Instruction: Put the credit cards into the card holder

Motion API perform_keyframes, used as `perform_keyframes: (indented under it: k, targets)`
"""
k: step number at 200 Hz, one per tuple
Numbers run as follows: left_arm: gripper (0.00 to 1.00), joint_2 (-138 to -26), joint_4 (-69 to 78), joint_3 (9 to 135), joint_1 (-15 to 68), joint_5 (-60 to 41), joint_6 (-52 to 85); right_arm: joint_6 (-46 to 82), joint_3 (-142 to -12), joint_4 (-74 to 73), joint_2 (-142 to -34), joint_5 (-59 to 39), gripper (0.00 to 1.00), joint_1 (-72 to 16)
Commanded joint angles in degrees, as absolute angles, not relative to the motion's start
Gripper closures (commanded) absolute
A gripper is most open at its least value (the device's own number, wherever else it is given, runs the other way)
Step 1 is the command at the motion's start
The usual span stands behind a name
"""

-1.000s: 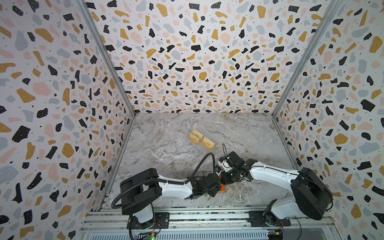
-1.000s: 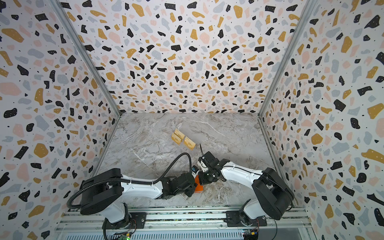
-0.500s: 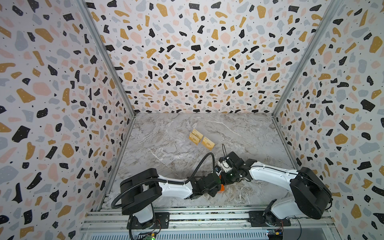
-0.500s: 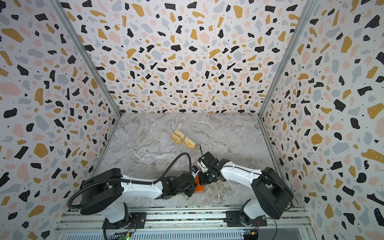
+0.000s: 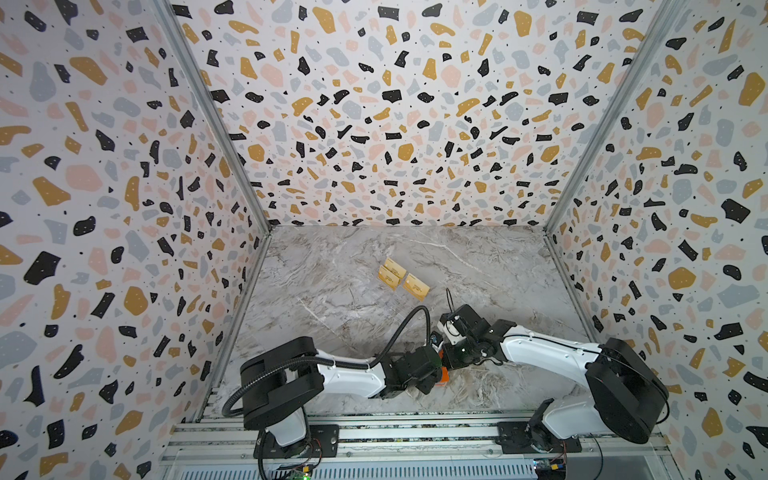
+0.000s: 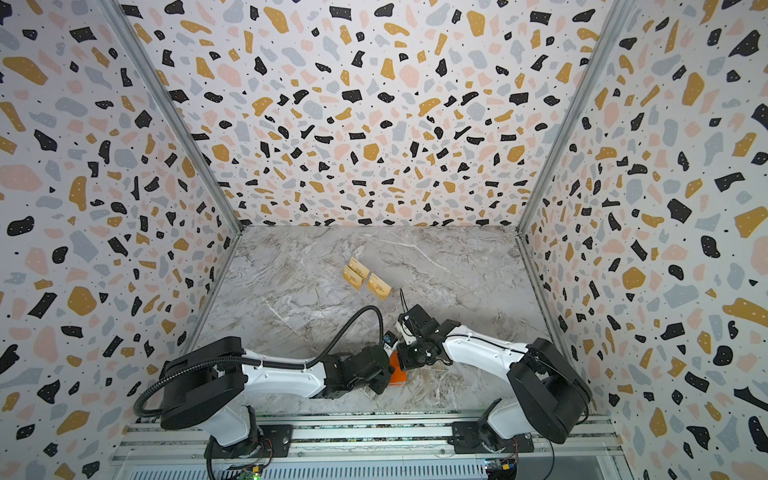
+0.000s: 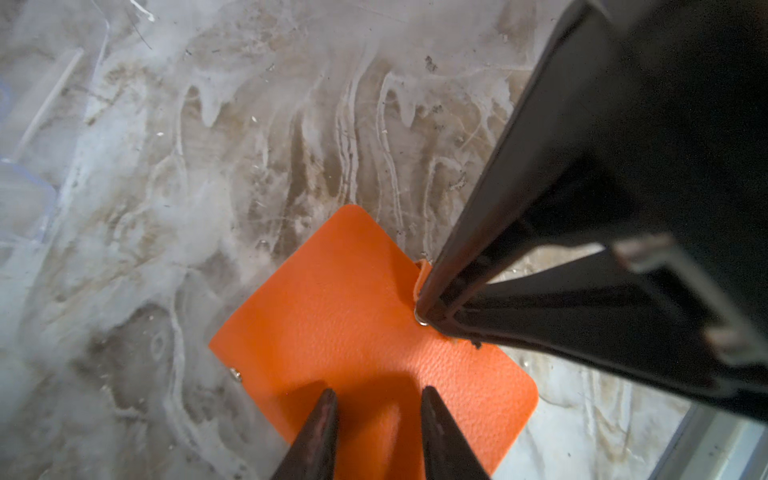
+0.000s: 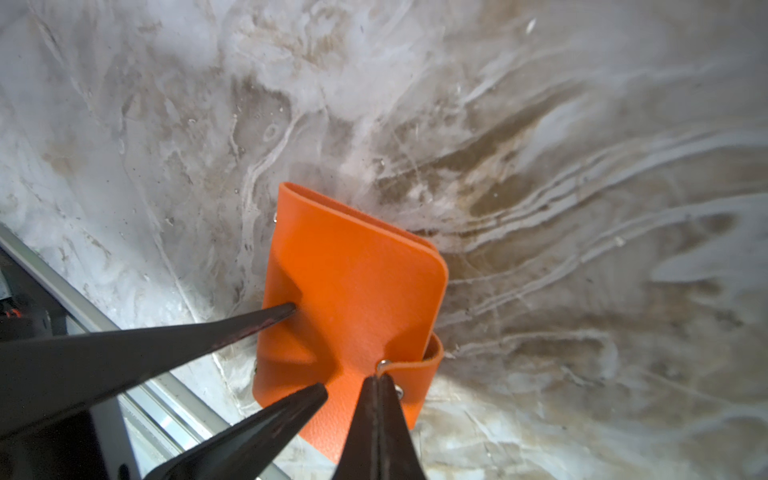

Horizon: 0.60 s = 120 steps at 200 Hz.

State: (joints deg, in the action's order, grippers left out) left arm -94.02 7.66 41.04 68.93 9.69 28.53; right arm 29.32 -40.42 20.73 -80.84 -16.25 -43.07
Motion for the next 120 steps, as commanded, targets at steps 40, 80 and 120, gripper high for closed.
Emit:
perform_keyframes:
  k: [40,80,120]
  targets:
    - [0.64,-97.73,2.72,40.16,69.7,5.8,28.83,28.7,-40.61,19.35,-81.56,-16.67,1.0,-42.83]
    - [0.65,-97.82,2.72,39.95,69.78,5.72,29.09,28.54,-40.72,17.84,-82.15,-18.05,1.0,-42.89]
    - [0.65,-97.65,2.13,39.59,69.79,5.8,28.83,27.59,-40.52,16.99,-84.68,-18.71,1.0,-42.89]
